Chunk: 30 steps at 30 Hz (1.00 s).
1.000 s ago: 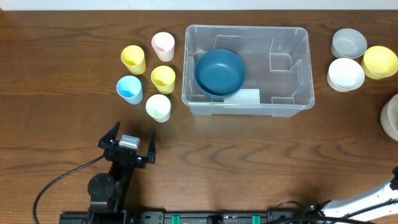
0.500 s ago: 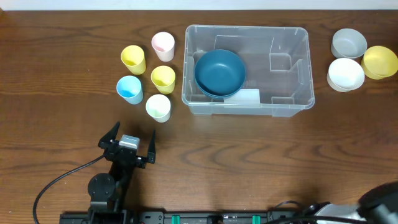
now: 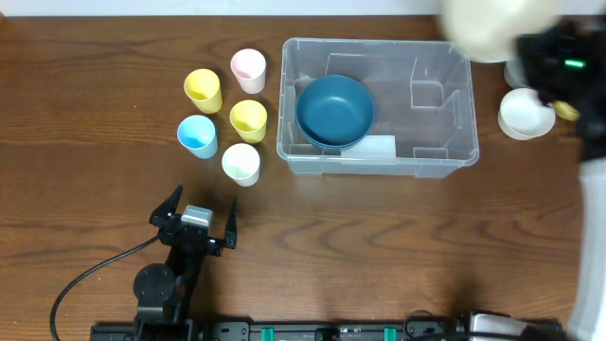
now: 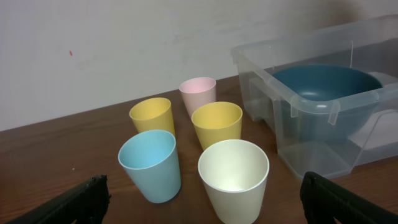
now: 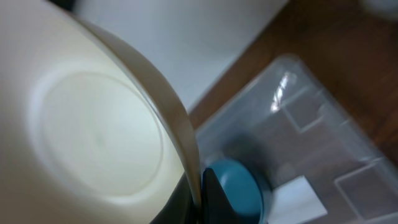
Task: Pack container
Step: 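Carry the cream bowl over and drop it onto the teal bowls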
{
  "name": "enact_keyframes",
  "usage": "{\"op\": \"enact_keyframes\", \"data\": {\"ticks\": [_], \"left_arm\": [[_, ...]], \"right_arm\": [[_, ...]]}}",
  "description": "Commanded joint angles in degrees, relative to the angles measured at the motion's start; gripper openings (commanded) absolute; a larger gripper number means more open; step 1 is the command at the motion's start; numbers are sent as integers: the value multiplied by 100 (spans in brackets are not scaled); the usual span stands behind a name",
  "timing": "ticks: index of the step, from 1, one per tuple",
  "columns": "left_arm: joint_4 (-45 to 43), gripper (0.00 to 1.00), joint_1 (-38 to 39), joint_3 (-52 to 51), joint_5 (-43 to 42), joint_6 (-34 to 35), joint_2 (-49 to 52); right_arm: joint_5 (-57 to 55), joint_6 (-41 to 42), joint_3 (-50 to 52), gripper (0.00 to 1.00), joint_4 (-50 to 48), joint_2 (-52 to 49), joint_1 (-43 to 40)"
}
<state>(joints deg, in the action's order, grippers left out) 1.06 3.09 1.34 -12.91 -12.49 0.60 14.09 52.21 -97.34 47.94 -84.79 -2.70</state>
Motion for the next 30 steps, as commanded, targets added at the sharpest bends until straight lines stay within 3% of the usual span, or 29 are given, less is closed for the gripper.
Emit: {"op": "enact_keyframes", "data": {"ticks": [1, 13, 30], "left_arm": [[181, 98, -28, -111, -37, -55, -26], [181, 98, -28, -111, -37, -55, -26], [181, 98, -28, -111, -35, -55, -26]], "right_arm": [[-949, -197, -15, 1, -72, -474, 686], [-763, -192, -15, 1, -96, -2031, 1665], [-614, -413, -13, 1, 417, -2664, 2098]]}}
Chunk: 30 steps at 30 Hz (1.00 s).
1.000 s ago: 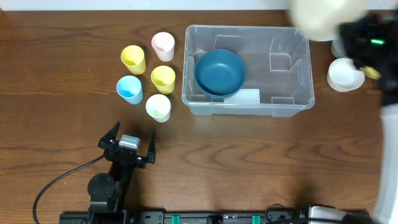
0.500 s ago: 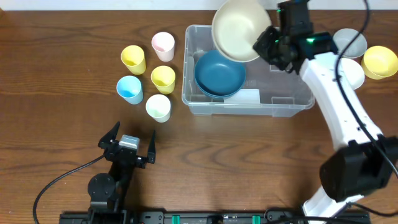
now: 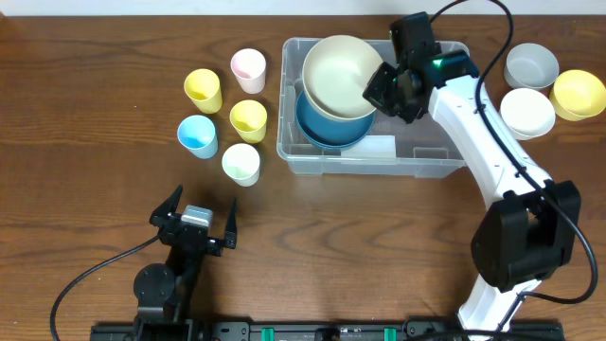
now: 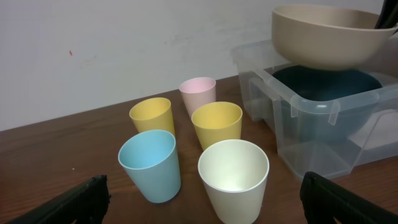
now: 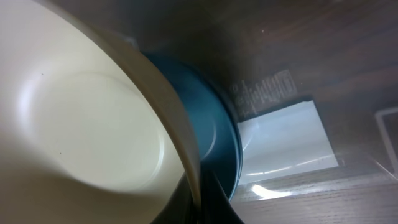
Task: Pack container
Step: 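Carry the cream bowl over and drop it onto the teal bowls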
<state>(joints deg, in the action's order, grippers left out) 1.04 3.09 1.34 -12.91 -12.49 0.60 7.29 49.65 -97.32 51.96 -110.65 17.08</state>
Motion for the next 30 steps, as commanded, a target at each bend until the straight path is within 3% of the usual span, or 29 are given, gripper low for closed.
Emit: {"op": "enact_keyframes", "data": {"ticks": [1, 12, 13, 16, 19, 20, 26, 30], "left_arm": [[184, 98, -28, -111, -37, -55, -26], [184, 98, -28, -111, -37, -55, -26], [184, 98, -28, -111, -37, -55, -26], [184, 98, -28, -111, -35, -55, -26], [184, 98, -28, -111, -35, -55, -26], [184, 98, -28, -111, -35, -55, -26], [184, 98, -28, -111, -37, -55, -26], [184, 98, -28, -111, -37, -55, -26]], "right_arm": [[61, -181, -15, 1, 28, -109, 146], [63, -197, -15, 4, 44, -291, 205], [63, -197, -15, 8, 52, -291, 205], [66, -256, -15, 34, 50, -291, 205], [52, -535, -15, 52, 28, -291, 205], [2, -654, -15, 69, 15, -291, 205], [-59, -1001, -116, 74, -79, -247, 195], [-46, -1191, -739, 80, 175, -166, 179]]}}
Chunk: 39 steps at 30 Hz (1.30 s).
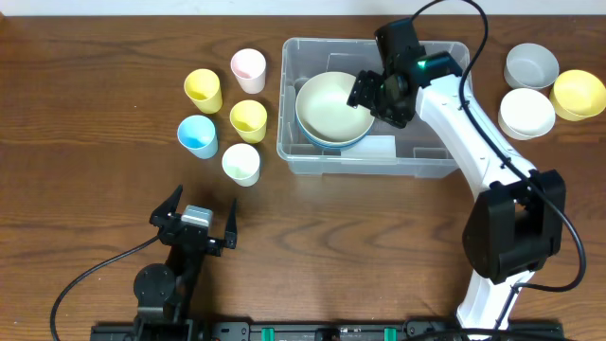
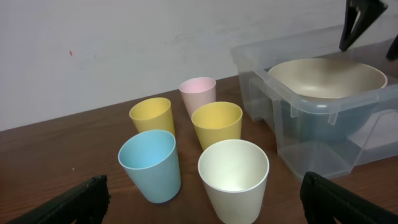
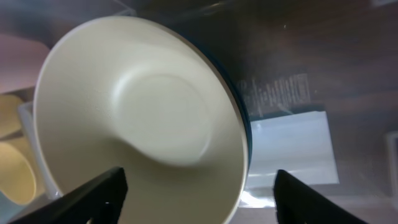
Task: Pack container
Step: 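Carry the cream bowl over and drop it onto the teal bowls, then reach the right gripper to the white bowl and grip its rim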
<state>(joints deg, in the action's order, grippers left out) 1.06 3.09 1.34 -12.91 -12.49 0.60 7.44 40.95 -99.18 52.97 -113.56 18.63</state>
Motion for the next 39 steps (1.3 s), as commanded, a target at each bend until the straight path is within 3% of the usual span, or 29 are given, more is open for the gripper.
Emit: {"op": "enact_keyframes", "data": {"ticks": [1, 3, 10, 16, 23, 27, 32, 39], "left_arm": [[181, 98, -28, -111, -37, -55, -26], [181, 98, -28, -111, -37, -55, -26], [181, 98, -28, -111, -37, -55, -26], [181, 98, -28, -111, -37, -55, -26], [181, 98, -28, -111, -35, -55, -26], [181, 98, -28, -111, -35, -55, -26], [181, 98, -28, -111, -37, -55, -26], [181, 98, -28, -111, -35, -55, -26]], "right_arm": [[-63, -407, -811, 84, 190, 155, -2], [-221, -525, -1379, 99, 509, 205, -111], [-1939, -848, -3152, 99, 2369, 234, -1185], [-2059, -1196, -3132, 99, 3150, 166, -2826], [-752, -2304, -2564, 99, 2730, -79, -3950], [-767, -2118, -2057, 99, 2406, -214, -4129], [-837, -1309, -1405, 99, 1969, -459, -4417], [-863, -1200, -673, 99, 1364, -708, -4583]]}}
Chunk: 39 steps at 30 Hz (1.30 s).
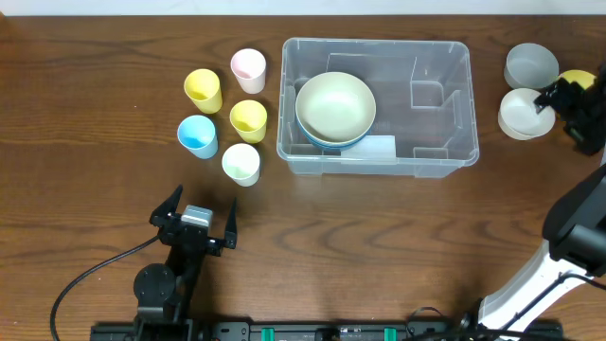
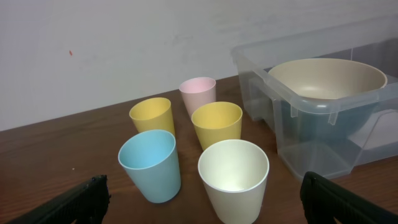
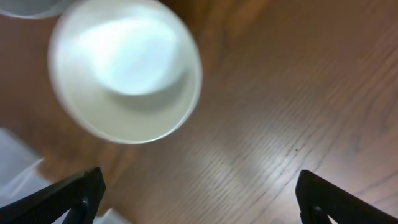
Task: Pack container
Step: 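Reach the right gripper to the white bowl and grip its rim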
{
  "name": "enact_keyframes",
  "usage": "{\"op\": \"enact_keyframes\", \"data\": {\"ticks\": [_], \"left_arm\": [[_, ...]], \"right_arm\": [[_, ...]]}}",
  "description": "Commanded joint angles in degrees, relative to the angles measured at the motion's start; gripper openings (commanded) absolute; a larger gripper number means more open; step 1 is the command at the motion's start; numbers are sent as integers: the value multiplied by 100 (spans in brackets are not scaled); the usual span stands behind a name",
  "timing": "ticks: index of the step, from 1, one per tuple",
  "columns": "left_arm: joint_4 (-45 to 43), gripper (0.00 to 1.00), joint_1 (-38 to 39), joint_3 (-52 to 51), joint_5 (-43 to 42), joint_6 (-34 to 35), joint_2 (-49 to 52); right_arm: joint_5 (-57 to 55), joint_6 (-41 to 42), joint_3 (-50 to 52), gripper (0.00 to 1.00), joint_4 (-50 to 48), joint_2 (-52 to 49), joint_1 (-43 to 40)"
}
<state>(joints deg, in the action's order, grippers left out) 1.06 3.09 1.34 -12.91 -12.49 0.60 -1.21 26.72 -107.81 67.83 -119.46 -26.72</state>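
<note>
A clear plastic container (image 1: 471, 104) holds a cream bowl (image 1: 335, 104) nested in a blue bowl (image 1: 312, 142). The same cream bowl (image 2: 326, 78) shows in the left wrist view. Right of the container stand a grey bowl (image 1: 529, 64), a white bowl (image 1: 521, 114) and a yellow bowl (image 1: 576, 81), partly hidden by my arm. My right gripper (image 1: 569, 107) hangs open beside the white bowl (image 3: 124, 78), holding nothing. My left gripper (image 1: 194, 220) rests open near the front edge, facing the cups.
Several cups stand left of the container: yellow (image 1: 203, 89), pink (image 1: 248, 68), yellow (image 1: 248, 118), blue (image 1: 197, 134), cream (image 1: 240, 163). The container's right half has small dividers (image 1: 428, 95) and a white label (image 1: 374, 149) on its floor.
My right gripper, open over the cream bowl inside the container, now hangs open at the far right by the white bowl. The cream bowl stays nested in the blue one. The left arm is unmoved.
My right gripper first held the cream bowl high at the back right. Then it held it over the blue bowl in the container. Then the bowl lay in the blue bowl with the gripper open above it. Now the gripper is back by the bowls at the right.
</note>
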Motion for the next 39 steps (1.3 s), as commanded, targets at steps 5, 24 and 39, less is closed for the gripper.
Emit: {"op": "enact_keyframes", "data": {"ticks": [5, 24, 39], "left_arm": [[181, 98, -28, -111, -35, -55, -26], [181, 98, -28, -111, -37, -55, -26], [181, 98, -28, -111, -37, -55, -26]], "right_arm": [[-31, 306, 293, 99, -317, -372, -83], [-162, 297, 293, 88, -772, -1143, -83], [-201, 302, 256, 1, -472, -1110, -284]]}}
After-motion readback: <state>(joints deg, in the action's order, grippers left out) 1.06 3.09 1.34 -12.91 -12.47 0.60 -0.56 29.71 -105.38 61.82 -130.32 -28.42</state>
